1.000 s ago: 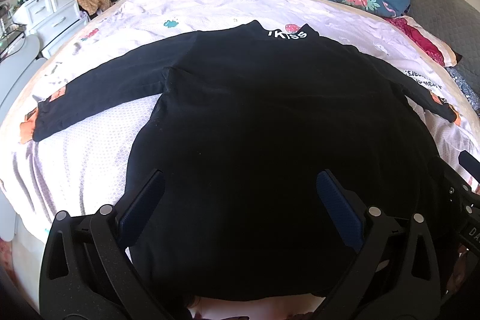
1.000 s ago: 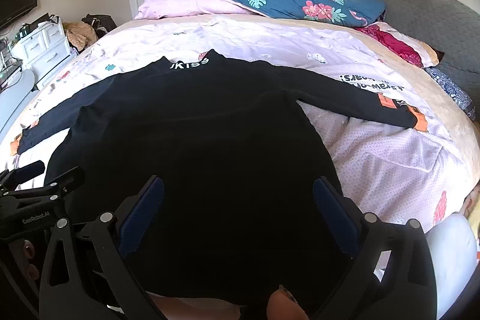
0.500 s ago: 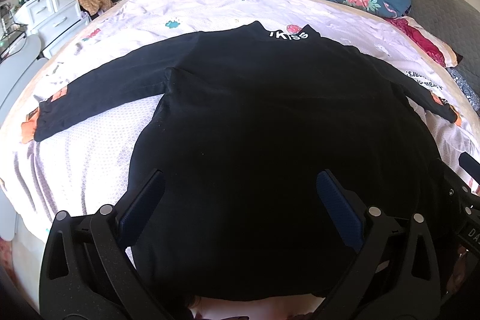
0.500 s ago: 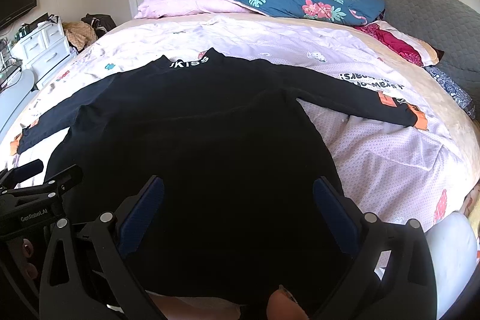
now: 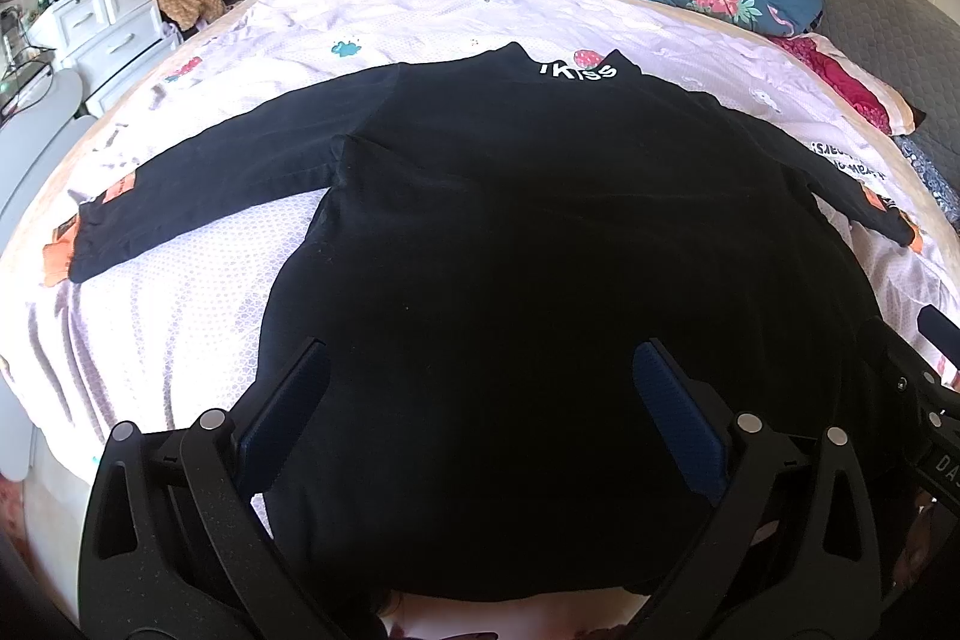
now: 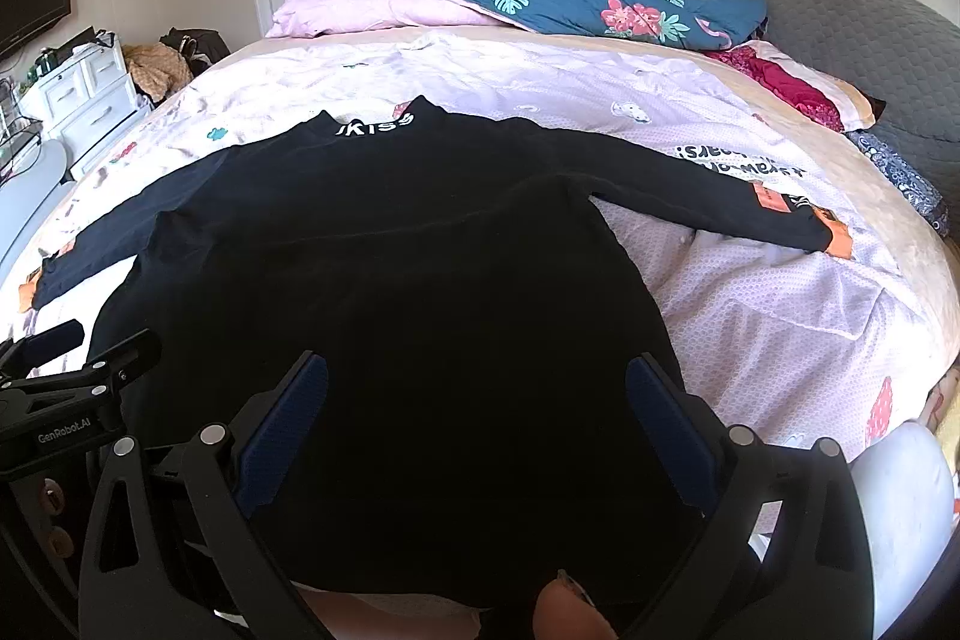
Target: Fold small clothes
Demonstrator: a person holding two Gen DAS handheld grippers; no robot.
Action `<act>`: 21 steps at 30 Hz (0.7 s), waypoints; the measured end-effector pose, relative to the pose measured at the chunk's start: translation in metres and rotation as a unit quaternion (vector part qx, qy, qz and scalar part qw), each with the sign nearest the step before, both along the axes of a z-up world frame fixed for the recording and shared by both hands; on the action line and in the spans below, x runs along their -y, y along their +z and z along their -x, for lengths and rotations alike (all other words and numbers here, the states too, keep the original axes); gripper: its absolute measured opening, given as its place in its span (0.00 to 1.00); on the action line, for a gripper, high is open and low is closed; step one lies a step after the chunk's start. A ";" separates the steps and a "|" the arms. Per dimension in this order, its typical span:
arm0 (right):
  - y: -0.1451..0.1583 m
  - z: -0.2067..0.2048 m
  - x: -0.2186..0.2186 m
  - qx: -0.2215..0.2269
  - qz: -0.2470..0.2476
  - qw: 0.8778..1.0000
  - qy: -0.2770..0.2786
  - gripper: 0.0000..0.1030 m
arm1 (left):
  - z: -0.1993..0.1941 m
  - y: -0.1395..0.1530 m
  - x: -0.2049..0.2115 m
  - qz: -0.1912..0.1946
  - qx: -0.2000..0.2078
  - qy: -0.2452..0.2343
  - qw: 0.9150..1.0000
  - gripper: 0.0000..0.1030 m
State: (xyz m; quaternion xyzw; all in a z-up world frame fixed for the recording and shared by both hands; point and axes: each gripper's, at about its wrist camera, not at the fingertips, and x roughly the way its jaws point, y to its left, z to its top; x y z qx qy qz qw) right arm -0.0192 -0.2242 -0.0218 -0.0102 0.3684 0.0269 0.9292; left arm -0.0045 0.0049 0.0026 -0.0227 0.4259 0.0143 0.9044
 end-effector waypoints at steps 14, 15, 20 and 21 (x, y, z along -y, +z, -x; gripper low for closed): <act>0.001 -0.002 0.001 0.002 0.002 1.000 -0.001 0.96 | -0.001 0.001 0.000 -0.002 0.000 0.001 1.000 0.92; 0.001 -0.002 0.001 0.003 0.002 1.000 0.000 0.96 | -0.001 0.000 0.000 -0.002 -0.001 0.001 1.000 0.92; 0.004 -0.006 0.001 0.003 0.003 1.000 -0.001 0.96 | -0.006 0.002 0.001 -0.004 -0.003 0.000 1.000 0.92; 0.005 -0.007 0.001 0.003 0.003 1.000 -0.002 0.96 | -0.007 0.002 0.001 -0.004 -0.004 -0.001 1.000 0.92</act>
